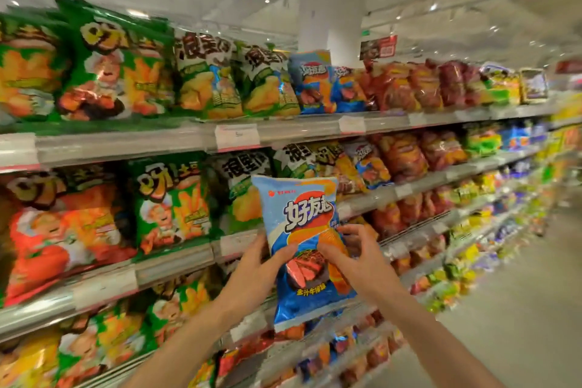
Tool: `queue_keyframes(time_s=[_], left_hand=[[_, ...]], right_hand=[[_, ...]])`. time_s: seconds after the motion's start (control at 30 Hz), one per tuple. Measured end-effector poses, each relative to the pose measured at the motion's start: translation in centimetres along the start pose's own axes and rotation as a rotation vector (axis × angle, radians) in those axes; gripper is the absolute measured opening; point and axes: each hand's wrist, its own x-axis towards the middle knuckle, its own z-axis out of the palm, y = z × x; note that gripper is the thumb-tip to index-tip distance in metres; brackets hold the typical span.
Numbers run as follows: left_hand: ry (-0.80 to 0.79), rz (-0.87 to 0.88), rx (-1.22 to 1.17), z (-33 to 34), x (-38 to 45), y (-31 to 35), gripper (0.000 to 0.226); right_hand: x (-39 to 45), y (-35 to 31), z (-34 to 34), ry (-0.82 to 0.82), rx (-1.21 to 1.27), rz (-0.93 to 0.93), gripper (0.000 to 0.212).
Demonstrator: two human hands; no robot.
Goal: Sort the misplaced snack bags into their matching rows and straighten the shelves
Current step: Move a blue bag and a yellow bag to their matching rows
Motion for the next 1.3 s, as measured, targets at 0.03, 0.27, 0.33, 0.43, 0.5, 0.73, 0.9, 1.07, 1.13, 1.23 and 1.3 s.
queue_keyframes(time_s=[0.03, 0.27, 0.33, 0.43, 0.5, 0.73, 0.9, 1.07, 1.13, 1.23, 1.3], left_hand=[[-0.012, -0.010, -0.010, 1.2, 1.5, -0.4, 0.033], [-0.015, -0.020, 0.018, 6.7, 12.9, -1.1, 0.038], [0.015, -0.024, 0.046, 7.7, 15.4, -1.4, 0.044], [0.043, -0.013, 0.047, 9.1, 18.2, -1.7, 0.045], [0.072, -0.025, 0.052, 9.8, 20.0, -2.0, 0.044], [0.296, -0.009, 0.069, 13.0, 23.8, -3.2, 0.034], [0.554, 0.022, 0.119, 16.3, 25.1, -3.6, 0.025], [0.699, -0.007, 0.133, 16.6, 24.2, -3.1, 0.029], [0.748, -0.017, 0.167, 16.3, 23.5, -3.0, 0.036], [0.791, -0.030, 0.192, 15.9, 22.6, -2.8, 0.038], [0.809, -0.024, 0.204, 15.8, 22.2, -2.6, 0.031]], right_hand=[[1.2, 0.6, -1.2, 0.017, -0.011, 0.009, 0.049], [10.6, 2.3, -7.9, 0.020, -0.127, 0.037, 0.046], [13.2, 3.0, -9.1, 0.016, -0.128, 0.030, 0.050], [16.7, 4.2, -10.5, -0.022, -0.122, 0.038, 0.053], [18.9, 4.9, -11.2, -0.043, -0.116, 0.036, 0.056], [25.9, 7.1, -13.2, -0.170, -0.080, -0.071, 0.055], [29.1, 8.3, -14.9, -0.297, -0.027, -0.131, 0.051], [33.5, 8.4, -15.7, -0.240, -0.062, -0.251, 0.061], [36.0, 8.9, -15.6, -0.185, -0.215, -0.291, 0.071], [38.4, 9.9, -14.9, -0.235, -0.439, -0.244, 0.087], [39.1, 10.4, -14.2, -0.298, -0.443, -0.191, 0.079]])
